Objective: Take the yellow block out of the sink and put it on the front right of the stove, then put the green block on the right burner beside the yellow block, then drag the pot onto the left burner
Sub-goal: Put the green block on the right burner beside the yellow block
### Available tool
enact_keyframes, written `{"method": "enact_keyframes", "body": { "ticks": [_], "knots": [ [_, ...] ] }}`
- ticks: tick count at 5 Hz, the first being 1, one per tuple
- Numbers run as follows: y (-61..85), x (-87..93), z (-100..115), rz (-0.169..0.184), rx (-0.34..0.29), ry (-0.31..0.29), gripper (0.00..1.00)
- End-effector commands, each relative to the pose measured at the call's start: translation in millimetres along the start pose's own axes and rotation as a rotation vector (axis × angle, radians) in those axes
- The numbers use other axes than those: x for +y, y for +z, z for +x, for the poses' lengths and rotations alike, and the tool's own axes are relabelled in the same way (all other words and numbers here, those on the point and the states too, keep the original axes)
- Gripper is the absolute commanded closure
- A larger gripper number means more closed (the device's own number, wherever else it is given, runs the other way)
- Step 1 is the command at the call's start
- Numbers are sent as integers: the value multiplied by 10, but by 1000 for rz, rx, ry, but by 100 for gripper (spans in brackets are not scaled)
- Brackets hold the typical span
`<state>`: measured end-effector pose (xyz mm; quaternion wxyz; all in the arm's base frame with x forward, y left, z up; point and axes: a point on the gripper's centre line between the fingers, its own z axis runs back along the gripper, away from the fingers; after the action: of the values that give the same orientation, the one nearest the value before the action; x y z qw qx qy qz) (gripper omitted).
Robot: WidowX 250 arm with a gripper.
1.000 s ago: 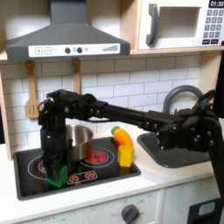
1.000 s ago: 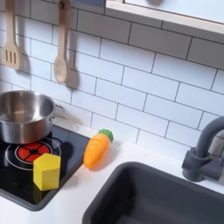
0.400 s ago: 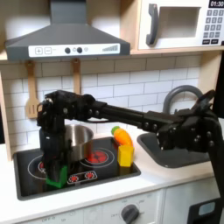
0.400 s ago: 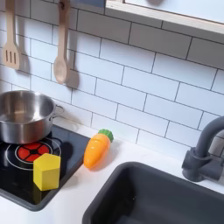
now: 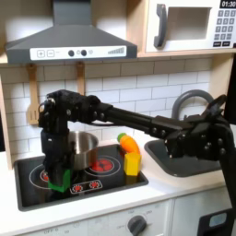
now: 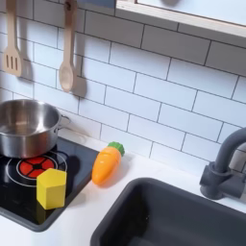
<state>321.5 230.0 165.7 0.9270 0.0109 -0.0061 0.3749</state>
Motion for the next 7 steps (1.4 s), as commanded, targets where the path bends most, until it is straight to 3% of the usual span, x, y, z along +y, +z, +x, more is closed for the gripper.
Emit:
{"method": "enact_keyframes", "body": {
  "ticks": [1,4,7],
  "knots": [
    [104,-53,-2,-22,-3,6,100],
    [105,-188,-94,-40,29,-24,100],
    [3,-323,-222,-47,55,-78,100]
  ]
}}
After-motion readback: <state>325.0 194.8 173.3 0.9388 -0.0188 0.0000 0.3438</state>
